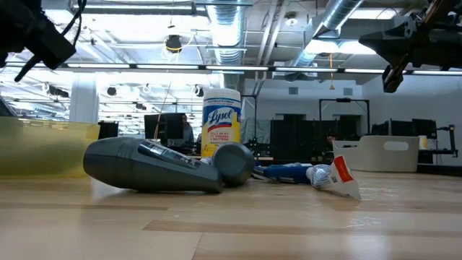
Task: Pick & Place Travel size toiletries
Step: Put the black deodorant into the yellow bin
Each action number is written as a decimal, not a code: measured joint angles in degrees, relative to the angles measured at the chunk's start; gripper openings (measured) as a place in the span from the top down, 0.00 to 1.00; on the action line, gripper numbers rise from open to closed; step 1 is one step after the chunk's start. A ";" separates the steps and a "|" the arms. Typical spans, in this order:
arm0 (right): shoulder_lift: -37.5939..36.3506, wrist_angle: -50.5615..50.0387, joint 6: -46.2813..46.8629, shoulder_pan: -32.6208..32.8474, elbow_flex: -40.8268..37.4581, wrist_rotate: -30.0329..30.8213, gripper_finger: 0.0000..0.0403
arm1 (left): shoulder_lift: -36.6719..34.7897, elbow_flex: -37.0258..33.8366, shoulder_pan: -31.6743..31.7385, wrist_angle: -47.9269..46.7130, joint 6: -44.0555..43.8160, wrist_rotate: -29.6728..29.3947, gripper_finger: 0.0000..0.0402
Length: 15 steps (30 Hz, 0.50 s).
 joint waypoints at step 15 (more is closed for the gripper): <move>0.00 0.02 0.01 -0.04 0.00 0.00 1.00 | 0.39 0.00 0.04 0.90 0.41 -1.46 0.47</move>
